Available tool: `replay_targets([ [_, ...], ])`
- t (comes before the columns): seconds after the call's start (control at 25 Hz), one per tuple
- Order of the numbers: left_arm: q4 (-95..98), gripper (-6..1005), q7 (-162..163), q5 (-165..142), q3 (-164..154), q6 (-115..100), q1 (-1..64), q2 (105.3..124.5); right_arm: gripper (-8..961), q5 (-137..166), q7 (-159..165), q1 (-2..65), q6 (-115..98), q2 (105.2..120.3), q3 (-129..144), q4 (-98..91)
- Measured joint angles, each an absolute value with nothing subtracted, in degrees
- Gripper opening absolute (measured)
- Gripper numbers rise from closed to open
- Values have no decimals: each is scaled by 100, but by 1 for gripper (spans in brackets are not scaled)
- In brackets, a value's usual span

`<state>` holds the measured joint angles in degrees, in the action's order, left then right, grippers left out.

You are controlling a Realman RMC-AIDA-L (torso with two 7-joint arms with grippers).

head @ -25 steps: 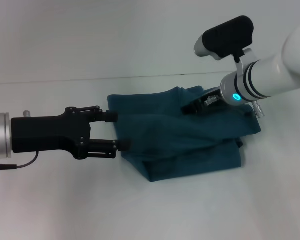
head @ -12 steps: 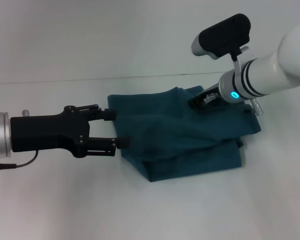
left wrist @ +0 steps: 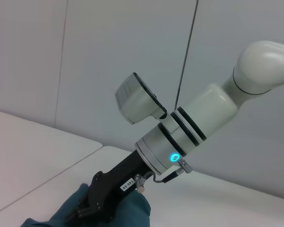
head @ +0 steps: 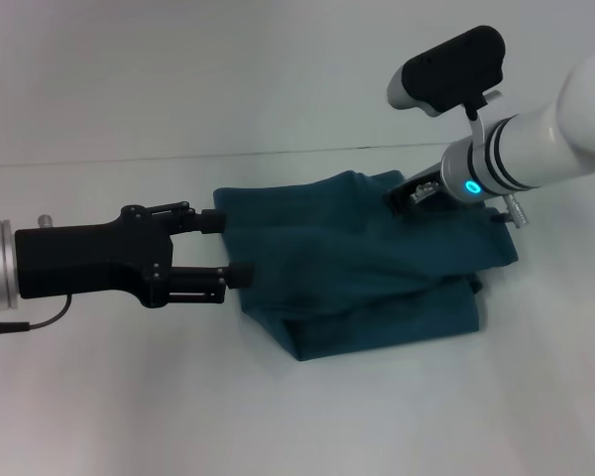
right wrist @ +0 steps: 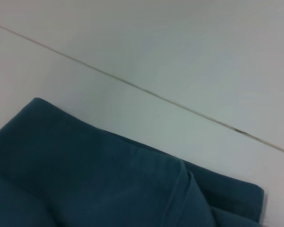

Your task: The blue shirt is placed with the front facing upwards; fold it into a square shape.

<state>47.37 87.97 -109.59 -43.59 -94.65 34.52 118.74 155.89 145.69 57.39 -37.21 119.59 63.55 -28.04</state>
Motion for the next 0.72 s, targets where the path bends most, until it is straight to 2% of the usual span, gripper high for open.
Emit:
replay_targets([
  [0.08,4731,865,8781,-10959,-4359,-9464,3454,11874,32,15590,14570,5733,-3732,11959,6354,-2804],
  [0.28,4716,865,8773,-10960,-4359,-9428,3454,11878,54,15592,14578,5740,-3814,11982,6528,-2887],
  [0.52,4726,864,8777,-10962,-4359,-9424,3413,11890,257,15589,14735,5531,-4130,12007,6773,-3435],
  [0.72,4733,864,8788,-10962,-4360,-9421,3394,11906,307,15552,14946,5303,-4424,12019,7157,-3866],
])
